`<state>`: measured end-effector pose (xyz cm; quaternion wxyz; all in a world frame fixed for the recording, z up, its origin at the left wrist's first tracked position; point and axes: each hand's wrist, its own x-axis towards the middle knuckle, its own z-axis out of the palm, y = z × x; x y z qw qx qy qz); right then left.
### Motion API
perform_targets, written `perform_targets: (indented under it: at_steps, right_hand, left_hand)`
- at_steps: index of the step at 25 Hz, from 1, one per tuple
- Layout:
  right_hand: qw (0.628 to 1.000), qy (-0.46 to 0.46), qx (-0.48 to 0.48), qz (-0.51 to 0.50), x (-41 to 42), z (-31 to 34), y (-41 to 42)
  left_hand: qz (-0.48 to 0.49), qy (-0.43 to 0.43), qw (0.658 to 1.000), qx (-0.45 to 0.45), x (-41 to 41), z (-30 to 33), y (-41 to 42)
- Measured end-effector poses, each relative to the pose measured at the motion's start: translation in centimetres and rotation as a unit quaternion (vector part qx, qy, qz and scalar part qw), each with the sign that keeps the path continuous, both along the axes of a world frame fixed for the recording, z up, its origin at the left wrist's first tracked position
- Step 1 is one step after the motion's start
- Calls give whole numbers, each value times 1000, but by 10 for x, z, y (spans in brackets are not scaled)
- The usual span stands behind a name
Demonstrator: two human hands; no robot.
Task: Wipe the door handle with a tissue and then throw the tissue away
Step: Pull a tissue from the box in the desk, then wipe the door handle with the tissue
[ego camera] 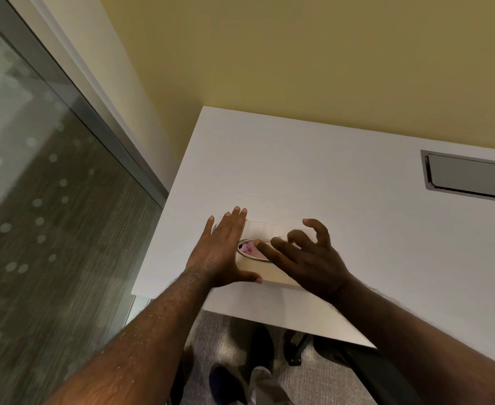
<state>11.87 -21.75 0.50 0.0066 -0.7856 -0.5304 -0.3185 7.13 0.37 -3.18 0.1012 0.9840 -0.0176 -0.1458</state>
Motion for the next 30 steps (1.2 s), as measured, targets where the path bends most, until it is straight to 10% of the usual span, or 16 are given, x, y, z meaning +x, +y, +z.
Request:
perform_targets:
  at_steps: [19, 30]
  right_hand:
    - [988, -28, 128, -87, -84, 109, 44]
    - [917, 337, 213, 26, -182, 161, 112]
  left_hand:
    - [3, -91, 996, 12, -76, 85, 4]
    - [174, -147, 974, 2, -205, 152, 28]
